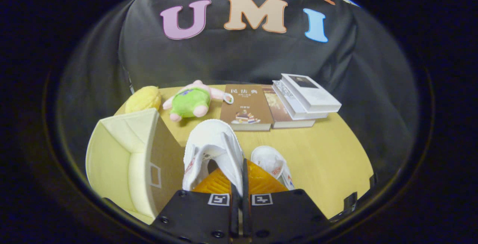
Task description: Open the storage box then place both shoes into the box .Put the left shoe in first, then the right shoe, with the right side of both shoes facing outward in a uniform manner.
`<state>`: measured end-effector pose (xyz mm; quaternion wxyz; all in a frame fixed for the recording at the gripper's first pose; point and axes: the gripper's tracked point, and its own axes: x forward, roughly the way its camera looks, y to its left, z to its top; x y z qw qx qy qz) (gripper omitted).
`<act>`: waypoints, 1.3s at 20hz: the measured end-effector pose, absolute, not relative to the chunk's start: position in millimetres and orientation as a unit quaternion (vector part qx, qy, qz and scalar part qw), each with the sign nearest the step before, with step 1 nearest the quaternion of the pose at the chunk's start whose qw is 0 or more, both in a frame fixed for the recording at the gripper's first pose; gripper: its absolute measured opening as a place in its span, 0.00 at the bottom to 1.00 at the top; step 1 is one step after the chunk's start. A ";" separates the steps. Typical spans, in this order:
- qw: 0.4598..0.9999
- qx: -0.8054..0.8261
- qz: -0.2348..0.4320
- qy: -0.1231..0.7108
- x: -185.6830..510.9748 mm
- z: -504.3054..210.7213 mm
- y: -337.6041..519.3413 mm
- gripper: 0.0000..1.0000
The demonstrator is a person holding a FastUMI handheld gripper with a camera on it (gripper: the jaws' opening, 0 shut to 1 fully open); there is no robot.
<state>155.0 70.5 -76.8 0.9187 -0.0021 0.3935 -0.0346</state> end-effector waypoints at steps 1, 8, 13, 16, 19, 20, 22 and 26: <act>0.922 0.000 -0.036 0.385 157.0 -61.4 74.4 0.07; 0.942 0.036 -0.028 0.331 167.4 23.9 142.1 0.07; 0.928 0.079 0.028 0.364 163.8 -0.7 228.6 0.07; 0.910 0.034 0.042 0.410 154.2 -46.1 258.4 0.08; 0.882 -0.009 0.044 0.470 138.0 -85.1 267.4 0.08; 0.875 -0.009 0.042 0.482 132.8 -95.3 270.1 0.08; 0.863 0.004 0.047 0.503 123.6 -103.9 276.6 0.08; 0.848 0.017 0.055 0.528 109.2 -116.6 284.9 0.08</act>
